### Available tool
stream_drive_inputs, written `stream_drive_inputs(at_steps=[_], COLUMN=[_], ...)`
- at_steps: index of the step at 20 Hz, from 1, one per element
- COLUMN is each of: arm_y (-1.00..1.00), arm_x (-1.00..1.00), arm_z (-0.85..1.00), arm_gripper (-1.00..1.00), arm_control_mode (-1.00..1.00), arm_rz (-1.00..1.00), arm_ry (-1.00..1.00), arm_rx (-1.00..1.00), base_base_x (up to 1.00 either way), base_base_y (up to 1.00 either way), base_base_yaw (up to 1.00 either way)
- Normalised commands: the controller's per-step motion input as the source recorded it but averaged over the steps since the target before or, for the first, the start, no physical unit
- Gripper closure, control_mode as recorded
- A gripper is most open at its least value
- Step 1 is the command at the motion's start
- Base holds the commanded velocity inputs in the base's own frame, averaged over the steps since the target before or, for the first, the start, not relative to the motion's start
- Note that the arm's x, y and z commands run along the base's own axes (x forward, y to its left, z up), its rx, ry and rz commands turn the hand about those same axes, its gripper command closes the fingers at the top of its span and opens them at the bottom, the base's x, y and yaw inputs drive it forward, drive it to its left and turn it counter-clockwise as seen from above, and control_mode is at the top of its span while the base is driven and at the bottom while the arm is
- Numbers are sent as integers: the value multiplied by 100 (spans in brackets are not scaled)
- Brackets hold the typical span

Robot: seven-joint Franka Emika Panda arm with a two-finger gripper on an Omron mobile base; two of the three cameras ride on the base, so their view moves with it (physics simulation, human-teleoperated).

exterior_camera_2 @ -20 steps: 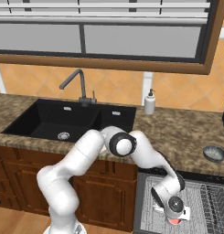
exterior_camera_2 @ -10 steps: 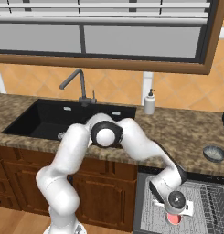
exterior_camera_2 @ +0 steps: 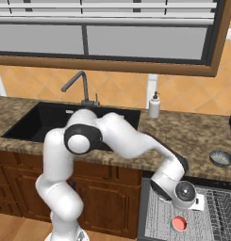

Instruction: Pick up the cup and bowl from the counter, place them in the dishwasher, and close the dishwasher door.

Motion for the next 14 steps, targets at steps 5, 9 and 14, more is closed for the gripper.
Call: stream_drive_inputs(at_steps=[5, 9, 14], arm_y=[-3, -16, -11], arm_x=[16, 52, 47], arm_z=[100, 100, 77], arm_gripper=[-100, -100, -100], arm_control_mode=[-100, -100, -100], arm_rz=[-3, -10, -9], arm_ry=[12, 21, 13], arm_rx=[0, 0, 1], base_base_x=[0, 0, 0], base_base_y=[0, 0, 0], base_base_yaw=[0, 0, 0])
